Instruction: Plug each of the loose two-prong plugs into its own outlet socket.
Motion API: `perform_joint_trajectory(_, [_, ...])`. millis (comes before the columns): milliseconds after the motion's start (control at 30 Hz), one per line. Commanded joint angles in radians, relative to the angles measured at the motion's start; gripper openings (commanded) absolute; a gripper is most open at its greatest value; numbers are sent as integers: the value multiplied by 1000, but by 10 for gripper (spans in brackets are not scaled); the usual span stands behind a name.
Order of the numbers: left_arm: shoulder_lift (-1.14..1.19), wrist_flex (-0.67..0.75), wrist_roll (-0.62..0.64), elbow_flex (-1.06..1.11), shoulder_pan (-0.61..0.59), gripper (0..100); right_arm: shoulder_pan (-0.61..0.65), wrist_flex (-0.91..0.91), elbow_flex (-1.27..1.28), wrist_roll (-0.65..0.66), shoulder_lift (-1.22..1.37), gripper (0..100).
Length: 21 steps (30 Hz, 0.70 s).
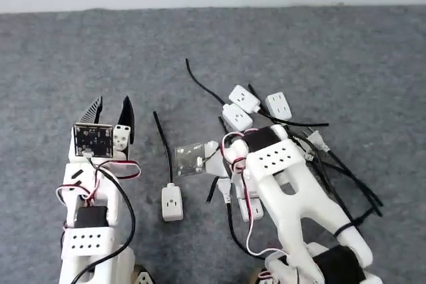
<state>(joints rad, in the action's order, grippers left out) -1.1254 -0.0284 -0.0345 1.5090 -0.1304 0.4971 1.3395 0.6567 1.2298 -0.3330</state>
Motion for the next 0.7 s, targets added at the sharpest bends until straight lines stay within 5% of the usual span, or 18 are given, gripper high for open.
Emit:
perform_joint_trajectory(0, [-6,31,-11,-15,6,170,56,87,-20,18,-39,8])
perform_joint_trajectory(667, [-6,29,-11,-13,6,170,39,-101,227,26,-262,8])
